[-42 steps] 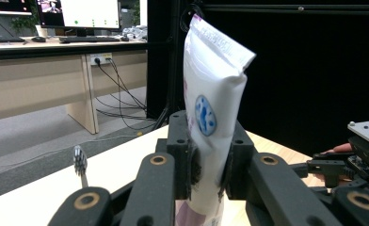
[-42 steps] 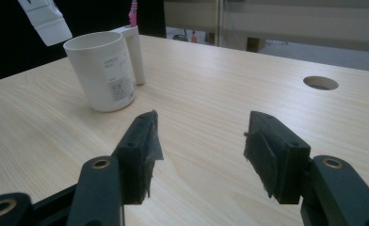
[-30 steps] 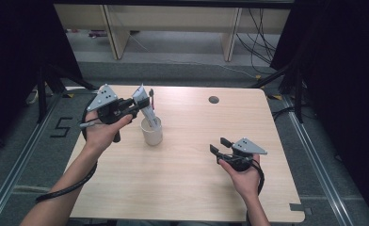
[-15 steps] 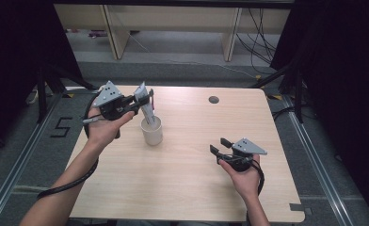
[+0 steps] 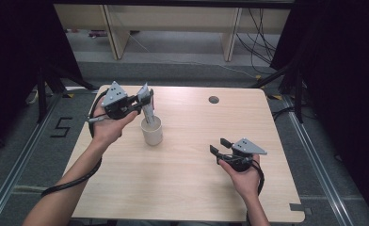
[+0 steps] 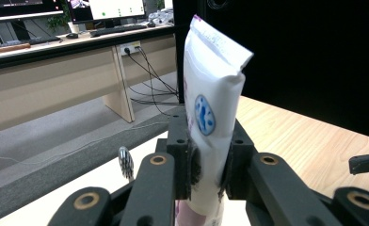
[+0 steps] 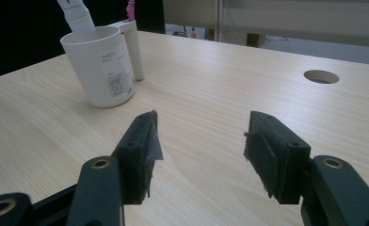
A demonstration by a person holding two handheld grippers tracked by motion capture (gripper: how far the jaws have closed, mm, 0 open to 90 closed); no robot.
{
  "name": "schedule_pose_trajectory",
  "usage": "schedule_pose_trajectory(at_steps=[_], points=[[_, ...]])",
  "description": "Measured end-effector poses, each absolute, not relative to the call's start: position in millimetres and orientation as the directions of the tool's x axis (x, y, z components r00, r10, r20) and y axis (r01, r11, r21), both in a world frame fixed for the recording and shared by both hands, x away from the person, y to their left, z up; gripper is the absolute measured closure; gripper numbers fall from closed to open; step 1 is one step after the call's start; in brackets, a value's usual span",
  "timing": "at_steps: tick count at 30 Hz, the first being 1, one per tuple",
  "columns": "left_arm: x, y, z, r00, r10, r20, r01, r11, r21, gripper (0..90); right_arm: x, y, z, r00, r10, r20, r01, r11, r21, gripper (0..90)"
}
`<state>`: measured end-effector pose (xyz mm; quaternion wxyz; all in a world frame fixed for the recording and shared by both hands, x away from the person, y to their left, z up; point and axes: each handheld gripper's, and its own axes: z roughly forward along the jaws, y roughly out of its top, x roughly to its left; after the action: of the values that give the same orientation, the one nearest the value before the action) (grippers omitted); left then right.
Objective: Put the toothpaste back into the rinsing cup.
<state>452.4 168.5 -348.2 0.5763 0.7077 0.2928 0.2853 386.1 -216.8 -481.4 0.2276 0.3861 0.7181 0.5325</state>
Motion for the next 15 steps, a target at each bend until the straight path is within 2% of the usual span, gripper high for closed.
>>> schedule_pose_trajectory(at_steps=[15], points=[[460.8, 162.8, -366.9, 0.663, 0.746, 0.066, 0.109, -0.183, 0.977, 76.8, 386.2, -216.9, -482.3, -0.598, 0.798, 0.074, 0.314, 0.148, 0.938, 44.5]])
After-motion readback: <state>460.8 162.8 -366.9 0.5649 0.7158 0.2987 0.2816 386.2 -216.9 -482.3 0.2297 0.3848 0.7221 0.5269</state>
